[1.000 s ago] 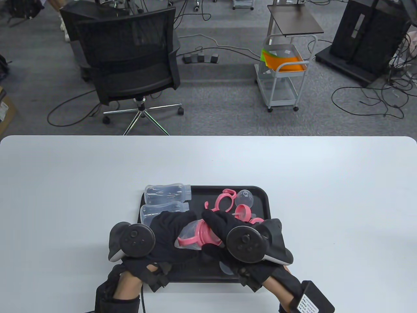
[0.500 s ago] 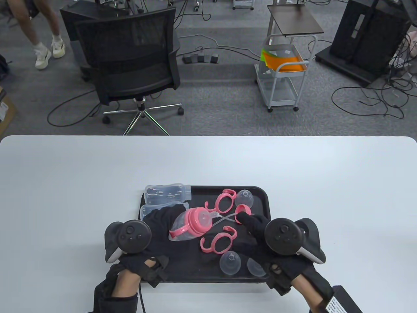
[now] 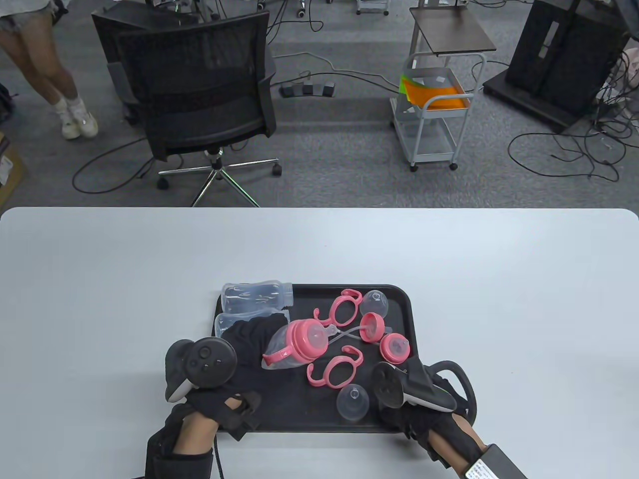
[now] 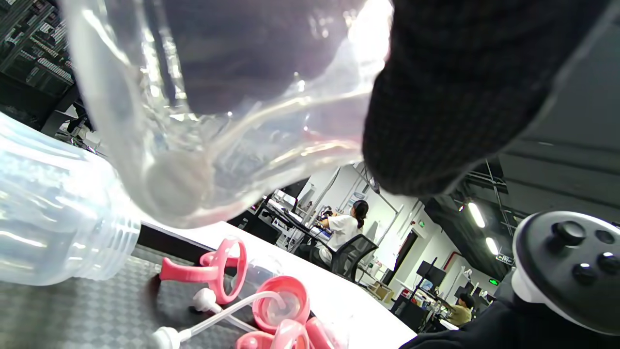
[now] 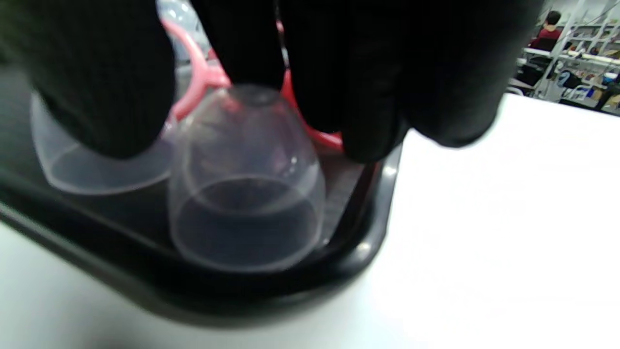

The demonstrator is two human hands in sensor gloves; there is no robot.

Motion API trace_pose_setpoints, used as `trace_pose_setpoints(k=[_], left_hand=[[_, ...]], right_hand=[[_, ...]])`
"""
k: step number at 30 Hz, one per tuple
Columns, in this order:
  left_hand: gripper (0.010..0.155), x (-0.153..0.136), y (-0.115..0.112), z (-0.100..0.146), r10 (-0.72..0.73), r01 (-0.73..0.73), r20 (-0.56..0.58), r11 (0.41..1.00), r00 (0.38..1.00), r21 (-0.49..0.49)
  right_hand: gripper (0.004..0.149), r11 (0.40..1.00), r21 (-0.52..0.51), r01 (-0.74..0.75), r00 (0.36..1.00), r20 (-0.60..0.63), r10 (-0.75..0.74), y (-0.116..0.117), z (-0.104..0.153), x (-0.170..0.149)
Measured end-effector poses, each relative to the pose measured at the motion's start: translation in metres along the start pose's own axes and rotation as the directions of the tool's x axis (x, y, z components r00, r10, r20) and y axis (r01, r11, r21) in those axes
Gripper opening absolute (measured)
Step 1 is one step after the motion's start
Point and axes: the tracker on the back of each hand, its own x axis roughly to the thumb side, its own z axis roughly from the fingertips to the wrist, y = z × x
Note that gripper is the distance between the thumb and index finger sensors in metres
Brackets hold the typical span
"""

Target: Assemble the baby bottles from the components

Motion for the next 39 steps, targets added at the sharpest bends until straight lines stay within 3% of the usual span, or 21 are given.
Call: trace_pose_setpoints(k=[20,22,27,32,39], left_hand=[[0.103,0.0,-0.002,-0.001,0.004,-0.004,0.009,1.0,1.0,-0.013],[0.102,0.0,-0.001,0.0,0.008,-0.008,0.011,1.0,1.0,-0.006],[0.102,-0.002,0.002,0.001,0.034,-0.034,0.014,0.999,0.999,0.013],[0.102,-0.002,0.003,0.001,0.036,-0.036,0.016,0.999,0.999,0.018],[0.102,0.005,-0.003,0.0,-0.013,0.013,0.038,1.0,0.999,-0.015]], right_hand=[[0.075,0.998,0.024,-0.057,0.998,0.015,0.057,0.012,-0.01,0.012],[0.074,0.999,0.015,-0.037,0.999,0.011,0.036,0.004,-0.007,0.008],[0.074,0.989,-0.143,0.045,0.999,-0.018,-0.048,-0.037,0.02,-0.011],[0.074,0.935,-0.28,0.219,0.976,0.045,-0.215,-0.063,0.043,-0.029],[0.074,0.744,-0.446,0.497,0.867,0.212,-0.452,-0.082,0.064,-0.042]])
